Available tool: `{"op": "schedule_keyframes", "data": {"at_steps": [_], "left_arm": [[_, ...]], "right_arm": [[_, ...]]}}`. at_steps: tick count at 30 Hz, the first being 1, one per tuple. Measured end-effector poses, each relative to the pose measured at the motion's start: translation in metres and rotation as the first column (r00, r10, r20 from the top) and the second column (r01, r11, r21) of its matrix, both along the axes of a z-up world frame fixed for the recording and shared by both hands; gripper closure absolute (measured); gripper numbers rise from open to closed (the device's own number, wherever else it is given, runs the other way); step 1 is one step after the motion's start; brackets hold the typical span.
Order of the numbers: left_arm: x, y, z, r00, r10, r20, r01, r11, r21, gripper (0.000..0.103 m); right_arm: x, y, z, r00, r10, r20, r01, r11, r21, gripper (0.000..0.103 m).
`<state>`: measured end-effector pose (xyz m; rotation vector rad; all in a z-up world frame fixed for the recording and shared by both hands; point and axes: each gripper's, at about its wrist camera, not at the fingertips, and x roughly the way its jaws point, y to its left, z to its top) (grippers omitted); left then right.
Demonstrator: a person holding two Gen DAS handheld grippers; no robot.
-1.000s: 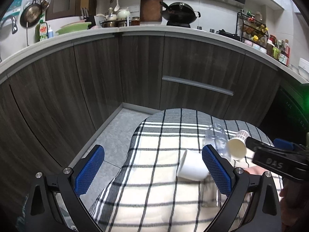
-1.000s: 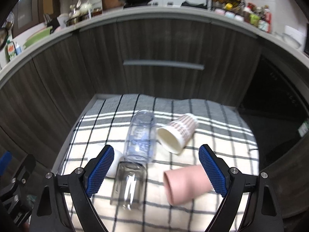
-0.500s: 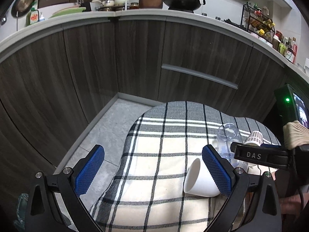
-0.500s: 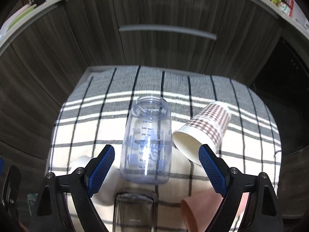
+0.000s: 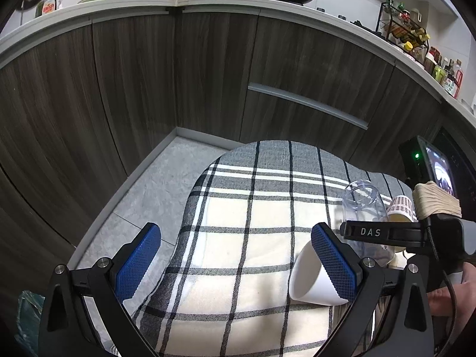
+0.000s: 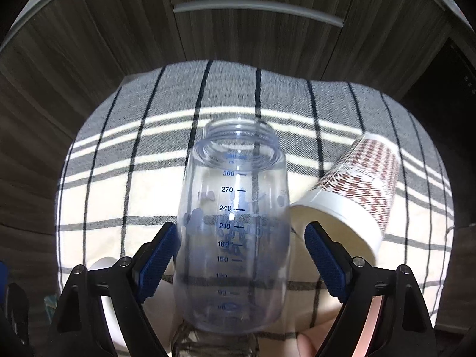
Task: Flip cup upside down
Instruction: 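Lift the clear cup with the right gripper and swing it toward the left tool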
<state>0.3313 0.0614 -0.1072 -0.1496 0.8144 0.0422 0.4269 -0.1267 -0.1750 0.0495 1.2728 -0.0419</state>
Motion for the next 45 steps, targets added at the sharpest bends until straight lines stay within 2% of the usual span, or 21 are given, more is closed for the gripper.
{"op": "schedule_keyframes", "data": {"at_steps": [3, 10, 17, 21, 26, 33, 37, 45], "left_arm": [[0.001, 0.003, -0.001, 1.000, 0.006, 0.000, -0.006, 1.000, -0.008, 0.000], [-0.002, 0.005, 0.002, 1.000, 0.007, 0.008, -0.007, 1.000, -0.012, 0.000], [-0.007, 0.007, 0.014, 1.000, 0.010, 0.024, -0.009, 1.000, -0.025, 0.000], [-0.020, 0.008, 0.030, 0.999, 0.007, 0.049, -0.006, 1.000, -0.027, 0.000], [-0.047, 0.006, 0.056, 0.997, 0.001, 0.073, 0.000, 1.000, -0.016, 0.000], [-0.095, 0.005, 0.072, 0.997, -0.014, 0.070, 0.015, 1.000, -0.020, 0.000], [-0.125, 0.001, 0.069, 0.998, -0.034, 0.051, 0.035, 0.999, -0.010, 0.000], [-0.172, -0.002, 0.049, 0.998, -0.068, 0.010, 0.068, 0.998, -0.015, 0.000]], "right_arm": [[0.002, 0.001, -0.007, 1.000, 0.006, -0.021, -0.006, 0.999, 0.033, 0.031], [0.001, 0.008, -0.001, 1.000, 0.016, 0.015, -0.016, 1.000, 0.025, 0.031], [-0.009, 0.010, 0.039, 0.994, 0.037, 0.103, -0.039, 0.999, 0.012, 0.031], [-0.023, 0.008, 0.065, 0.989, 0.039, 0.142, -0.043, 0.999, 0.023, 0.031], [-0.057, 0.005, 0.101, 0.983, 0.043, 0.181, -0.051, 0.998, 0.038, 0.031], [-0.112, 0.004, 0.126, 0.977, 0.044, 0.207, -0.055, 0.997, 0.046, 0.031], [-0.141, 0.004, 0.129, 0.978, 0.048, 0.203, -0.059, 0.997, 0.050, 0.031], [-0.204, -0.001, 0.111, 0.986, 0.042, 0.159, -0.054, 0.996, 0.074, 0.031]]}}
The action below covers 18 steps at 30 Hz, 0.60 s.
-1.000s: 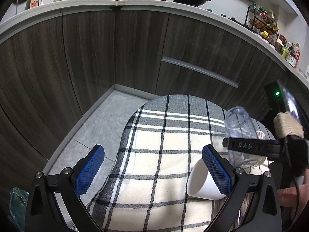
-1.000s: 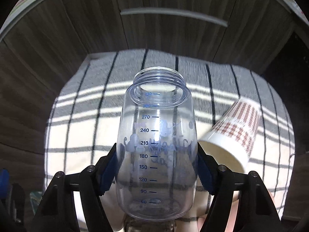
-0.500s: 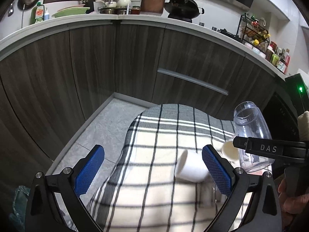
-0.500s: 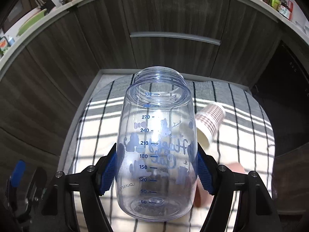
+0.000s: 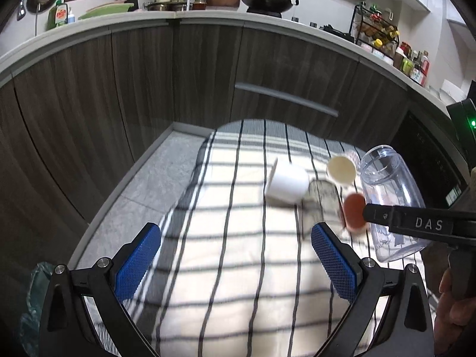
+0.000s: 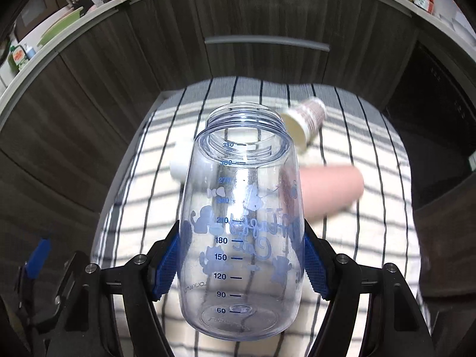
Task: Flip cup upside down
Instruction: 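Lift the clear cup with the right gripper and swing it toward the left tool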
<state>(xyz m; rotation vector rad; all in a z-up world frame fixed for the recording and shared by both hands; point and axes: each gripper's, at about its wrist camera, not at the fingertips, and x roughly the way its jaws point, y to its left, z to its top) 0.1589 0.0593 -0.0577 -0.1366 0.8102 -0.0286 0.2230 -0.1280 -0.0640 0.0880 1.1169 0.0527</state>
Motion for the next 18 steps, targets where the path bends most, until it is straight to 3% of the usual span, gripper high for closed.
{"op": "schedule_keyframes", "data": {"at_steps": [7, 18], "left_arm": [[-0.026, -0.007, -0.017, 0.999, -0.034, -0.030, 0.035, 0.999, 0.028, 0.000], [-0.047, -0.012, -0.041, 0.997, -0.070, -0.046, 0.071, 0.997, 0.028, 0.000]], "right_arm": [[-0.044, -0.002, -0.030, 0.999, -0.007, -0.052, 0.008, 1.000, 0.019, 0.031], [-0.070, -0.005, -0.084, 0.992, -0.029, -0.123, 0.034, 0.999, 0.037, 0.031]]}}
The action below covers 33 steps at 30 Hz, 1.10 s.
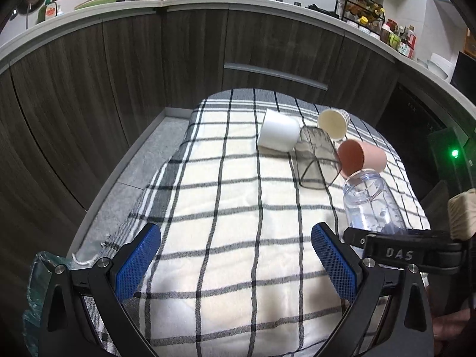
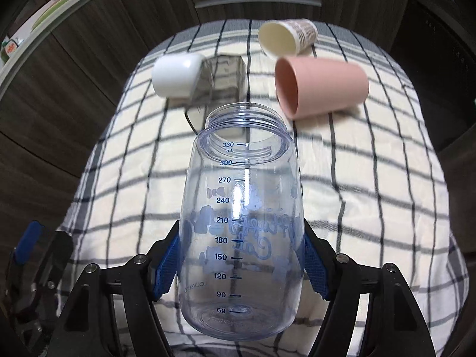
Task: Flip cup upside down
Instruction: 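Lift the clear cup with the right gripper and swing it toward the left tool, then lower the clear cup and close the left gripper around its body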
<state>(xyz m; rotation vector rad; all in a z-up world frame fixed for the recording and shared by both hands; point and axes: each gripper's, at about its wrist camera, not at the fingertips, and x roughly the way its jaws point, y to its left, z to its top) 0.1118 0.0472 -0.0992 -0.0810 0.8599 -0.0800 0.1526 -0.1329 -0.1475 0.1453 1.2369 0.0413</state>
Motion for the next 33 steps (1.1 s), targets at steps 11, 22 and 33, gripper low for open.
{"op": "schedule_keyframes", "data": {"at_steps": [11, 22, 33], "left_arm": [[-0.003, 0.002, -0.018, 0.999, 0.003, -0.039, -0.003, 1.000, -0.005, 0.000], [-0.004, -0.001, -0.016, 1.000, -0.003, -0.029, 0.003, 1.000, 0.013, 0.000], [-0.009, -0.018, 0.009, 0.999, -0.038, 0.019, 0.038, 0.999, 0.013, 0.000]], "right_arm": [[-0.010, -0.002, -0.036, 0.999, -0.028, -0.042, 0.028, 1.000, 0.002, 0.031], [-0.014, -0.009, -0.031, 0.998, -0.041, -0.040, 0.042, 0.999, 0.027, 0.020], [-0.026, -0.038, 0.013, 0.995, -0.081, 0.058, 0.075, 0.992, 0.105, 0.018]]}}
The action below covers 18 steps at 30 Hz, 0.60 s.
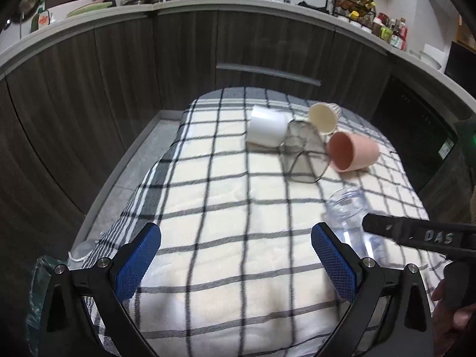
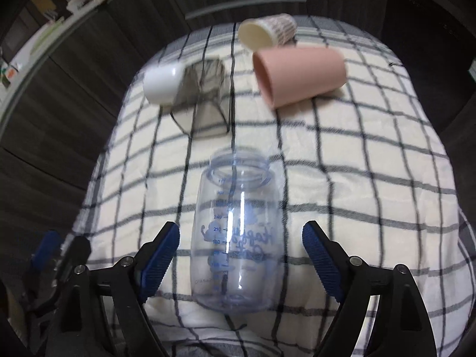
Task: Flip cup upside down
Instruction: 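Lower the clear cup and close the left gripper around its body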
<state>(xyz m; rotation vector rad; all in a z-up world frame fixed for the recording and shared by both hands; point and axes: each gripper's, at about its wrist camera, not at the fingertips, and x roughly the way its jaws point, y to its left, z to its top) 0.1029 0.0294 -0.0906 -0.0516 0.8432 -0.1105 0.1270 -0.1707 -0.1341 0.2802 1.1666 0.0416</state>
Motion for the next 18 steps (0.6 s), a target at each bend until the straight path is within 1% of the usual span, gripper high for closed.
{"op": "schedule_keyframes", "data": {"at_steps": [1, 4, 8, 14, 18], "left_arm": [[-0.001, -0.004, 0.004, 1.000, -0.008, 0.007, 0.009, 1.000, -0.012, 0.000], [-0.004, -0.018, 0.010, 0.999, -0.034, 0.026, 0.035, 0.998, -0.042, 0.000], [-0.010, -0.047, 0.017, 0.993, -0.087, 0.076, 0.089, 0.995, -0.035, 0.000], [-0.018, -0.086, 0.014, 0.981, -0.153, 0.120, 0.157, 0.987, -0.025, 0.000], [-0.025, -0.110, 0.002, 0.970, -0.205, 0.129, 0.207, 0.978, -0.002, 0.000]], "right_arm": [[-0.003, -0.003, 0.006, 1.000, -0.005, 0.011, 0.005, 1.000, -0.003, 0.018], [-0.015, -0.019, 0.030, 0.996, -0.037, 0.081, 0.038, 0.999, -0.018, 0.018], [-0.034, -0.043, 0.055, 0.981, -0.082, 0.177, 0.096, 0.993, -0.068, 0.018], [-0.057, -0.070, 0.065, 0.952, -0.117, 0.282, 0.164, 0.976, -0.146, 0.017], [-0.070, -0.081, 0.066, 0.934, -0.111, 0.340, 0.188, 0.961, -0.202, 0.017]]}}
